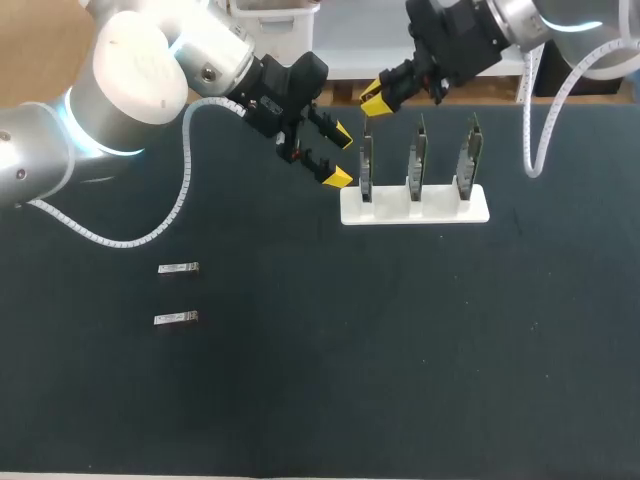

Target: Pick up the optical module with the left hand, and insert it into the network port with the right hand.

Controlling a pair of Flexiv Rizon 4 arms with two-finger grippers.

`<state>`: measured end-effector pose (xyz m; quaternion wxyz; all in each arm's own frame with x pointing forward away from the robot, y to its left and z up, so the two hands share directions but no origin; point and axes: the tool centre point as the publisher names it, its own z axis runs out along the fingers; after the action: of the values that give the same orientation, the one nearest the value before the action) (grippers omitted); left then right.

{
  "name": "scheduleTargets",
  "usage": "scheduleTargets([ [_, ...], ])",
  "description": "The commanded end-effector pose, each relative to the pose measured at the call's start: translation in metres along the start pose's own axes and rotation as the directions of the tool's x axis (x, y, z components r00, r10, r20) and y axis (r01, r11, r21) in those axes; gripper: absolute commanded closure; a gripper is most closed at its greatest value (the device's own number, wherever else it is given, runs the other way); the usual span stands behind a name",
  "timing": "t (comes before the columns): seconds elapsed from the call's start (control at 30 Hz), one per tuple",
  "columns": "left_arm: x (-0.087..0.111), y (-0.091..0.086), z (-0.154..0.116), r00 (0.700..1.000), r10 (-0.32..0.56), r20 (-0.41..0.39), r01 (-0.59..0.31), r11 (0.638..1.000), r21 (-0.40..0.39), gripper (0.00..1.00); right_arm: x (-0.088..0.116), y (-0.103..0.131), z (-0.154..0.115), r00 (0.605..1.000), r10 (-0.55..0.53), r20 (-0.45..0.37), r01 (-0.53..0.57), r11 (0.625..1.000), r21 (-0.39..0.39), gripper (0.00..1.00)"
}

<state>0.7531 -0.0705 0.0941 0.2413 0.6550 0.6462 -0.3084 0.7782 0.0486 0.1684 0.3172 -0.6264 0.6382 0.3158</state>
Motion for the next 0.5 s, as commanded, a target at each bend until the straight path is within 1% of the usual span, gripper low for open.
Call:
scheduleTargets([
  [0.03,0.0,0.0007,0.0,1.0,0.0,-0.001,0.0,1.0,0.001,0.0,0.0014,-0.0002,0.0015,1.0,0.002,0.004,-0.002,1.0,-0.004,1.0],
  [0.5,0.0,0.0007,0.0,1.0,0.0,-0.001,0.0,1.0,0.001,0.0,0.0062,0.0026,0.0062,1.0,0.011,-0.005,-0.011,1.0,-0.011,1.0],
])
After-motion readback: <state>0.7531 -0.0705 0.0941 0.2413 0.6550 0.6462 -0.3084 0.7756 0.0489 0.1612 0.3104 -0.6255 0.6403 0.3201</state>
